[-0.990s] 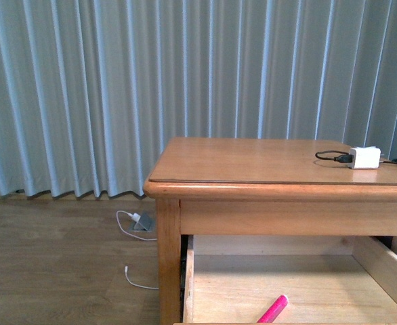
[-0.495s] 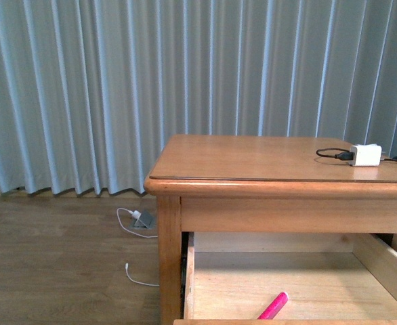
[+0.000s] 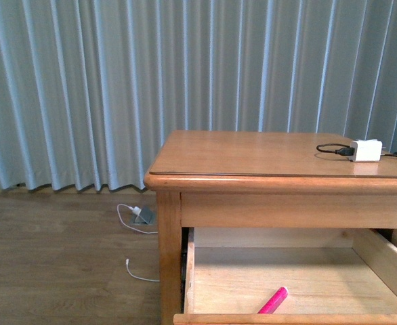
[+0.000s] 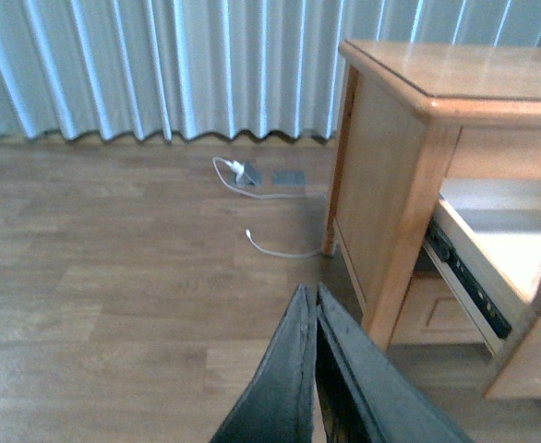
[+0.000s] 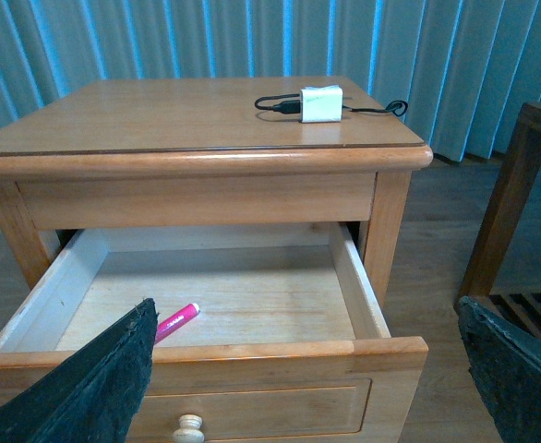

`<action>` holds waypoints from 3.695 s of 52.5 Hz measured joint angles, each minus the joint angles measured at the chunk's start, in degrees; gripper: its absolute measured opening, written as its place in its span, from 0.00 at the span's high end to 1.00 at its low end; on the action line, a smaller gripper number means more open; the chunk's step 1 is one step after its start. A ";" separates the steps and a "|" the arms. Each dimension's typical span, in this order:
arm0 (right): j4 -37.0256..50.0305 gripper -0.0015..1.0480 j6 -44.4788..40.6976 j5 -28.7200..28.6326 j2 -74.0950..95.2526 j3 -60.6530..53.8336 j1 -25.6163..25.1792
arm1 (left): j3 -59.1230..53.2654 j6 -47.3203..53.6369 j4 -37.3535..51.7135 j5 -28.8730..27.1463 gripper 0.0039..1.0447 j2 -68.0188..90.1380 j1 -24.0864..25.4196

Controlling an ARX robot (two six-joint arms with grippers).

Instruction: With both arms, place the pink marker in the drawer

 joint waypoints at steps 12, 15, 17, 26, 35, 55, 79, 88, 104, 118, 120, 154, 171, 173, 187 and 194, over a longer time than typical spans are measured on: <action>0.00 0.08 -0.02 0.00 0.00 -0.02 0.00 | 0.00 0.07 0.00 0.00 0.96 -0.11 0.00; 0.00 0.08 -0.02 0.00 0.00 -0.02 0.00 | 0.00 0.07 0.00 0.00 0.96 -0.11 0.00; 0.00 0.08 -0.02 0.00 0.00 -0.02 0.00 | 0.00 0.04 0.00 0.00 0.96 -0.11 0.00; -8.52 0.08 5.31 7.32 1.38 1.64 1.18 | 0.00 0.07 0.00 0.00 0.67 -0.11 0.00; -21.77 0.08 12.35 -2.54 9.40 5.68 -1.73 | 0.00 0.07 0.00 0.00 0.38 -0.13 0.00; -13.51 0.08 15.28 -14.32 44.94 19.23 1.27 | 0.00 0.13 0.00 0.00 0.06 -0.13 0.00; -3.41 0.08 16.28 -9.35 69.77 29.16 0.63 | 0.00 0.11 0.00 0.00 0.06 -0.13 0.00; 2.29 0.08 15.89 -6.73 77.26 34.01 -0.04 | 0.00 0.11 0.00 0.00 0.06 -0.13 0.00; 12.24 0.08 14.53 -4.26 91.27 45.27 -0.85 | 0.00 0.11 0.00 0.00 0.06 -0.13 0.00; 18.67 0.08 14.64 -3.89 99.32 53.05 -1.75 | 0.00 0.11 0.00 0.00 0.06 -0.13 0.00; 19.28 0.08 14.69 -3.67 99.95 53.66 -1.81 | 0.00 0.13 0.00 0.00 0.06 -0.13 0.00; 27.23 0.08 11.69 -4.13 99.76 50.88 -2.56 | 0.00 0.13 0.00 0.02 0.06 -0.13 0.00; 19.76 0.08 11.19 -5.75 79.54 36.20 -0.74 | 0.00 0.13 0.00 0.00 0.06 -0.13 0.00; 18.82 0.08 11.17 -6.21 76.98 34.51 -0.72 | 0.00 0.13 0.00 0.00 0.06 -0.13 0.00; 7.17 0.08 13.20 -8.79 52.68 22.71 -1.51 | 0.00 0.13 0.00 0.02 0.06 -0.13 0.00; -0.22 0.08 15.78 -9.66 38.91 18.14 -1.90 | 0.00 0.13 0.00 0.00 0.06 -0.13 0.00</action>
